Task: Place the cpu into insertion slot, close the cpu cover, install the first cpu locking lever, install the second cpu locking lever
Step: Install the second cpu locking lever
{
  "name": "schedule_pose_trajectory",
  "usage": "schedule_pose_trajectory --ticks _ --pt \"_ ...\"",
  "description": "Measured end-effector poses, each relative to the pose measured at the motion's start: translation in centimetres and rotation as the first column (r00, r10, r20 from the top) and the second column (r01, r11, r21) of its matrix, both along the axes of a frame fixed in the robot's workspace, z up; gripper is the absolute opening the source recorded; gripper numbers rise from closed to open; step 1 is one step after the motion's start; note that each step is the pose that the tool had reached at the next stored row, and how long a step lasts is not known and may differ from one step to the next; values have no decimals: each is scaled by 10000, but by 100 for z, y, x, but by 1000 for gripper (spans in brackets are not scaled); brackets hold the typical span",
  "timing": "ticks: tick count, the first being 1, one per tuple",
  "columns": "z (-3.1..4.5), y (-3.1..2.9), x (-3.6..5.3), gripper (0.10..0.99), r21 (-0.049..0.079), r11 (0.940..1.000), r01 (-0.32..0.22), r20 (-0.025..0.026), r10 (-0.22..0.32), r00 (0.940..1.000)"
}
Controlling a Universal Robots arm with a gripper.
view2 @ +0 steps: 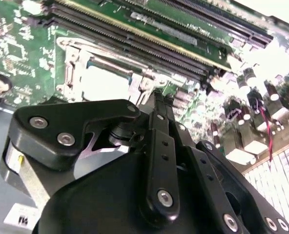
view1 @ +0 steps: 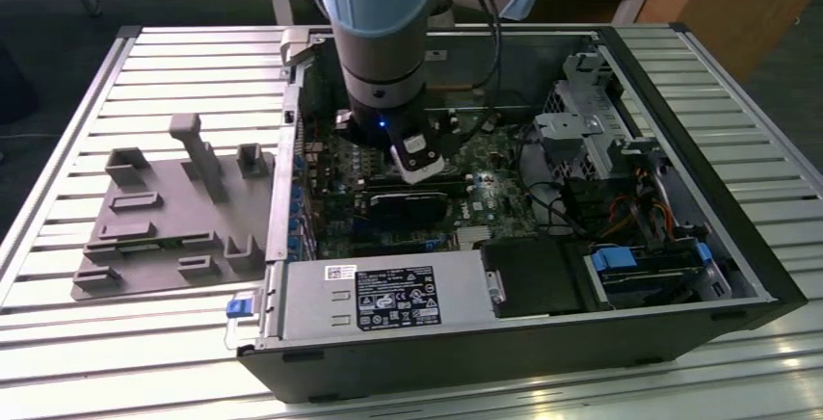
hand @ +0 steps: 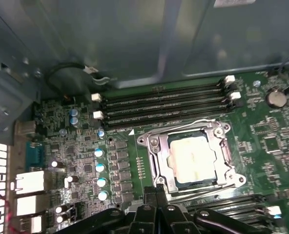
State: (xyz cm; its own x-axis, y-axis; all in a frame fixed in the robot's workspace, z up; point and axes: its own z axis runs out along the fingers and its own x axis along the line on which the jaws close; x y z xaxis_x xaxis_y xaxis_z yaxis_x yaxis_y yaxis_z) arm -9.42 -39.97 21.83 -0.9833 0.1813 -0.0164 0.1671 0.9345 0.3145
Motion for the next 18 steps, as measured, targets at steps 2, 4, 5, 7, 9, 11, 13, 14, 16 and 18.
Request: schedule_pose_trajectory --ticks 2,4,5,7,9,11,13,14,16,18 --pt "62 0 0 106 -2 10000 0 -1 0 10000" --pt "116 1 1 106 -12 10000 0 0 0 10000" --pt "141 1 2 106 -27 10000 1 -1 -1 10000" --pt "194 1 3 106 -68 10000 2 0 -2 10000" --pt "245 2 4 106 -116 9999 4 0 -4 10000" --pt "268 4 4 106 -179 9998 9 2 -9 10000" --pt "272 3 4 106 -401 9992 23 0 -23 10000" --pt "273 3 6 106 -538 9985 37 0 -37 10000" --pt "272 3 17 106 -731 9973 79 3 -79 10000" --pt "272 3 49 106 -781 9969 124 2 -124 9999"
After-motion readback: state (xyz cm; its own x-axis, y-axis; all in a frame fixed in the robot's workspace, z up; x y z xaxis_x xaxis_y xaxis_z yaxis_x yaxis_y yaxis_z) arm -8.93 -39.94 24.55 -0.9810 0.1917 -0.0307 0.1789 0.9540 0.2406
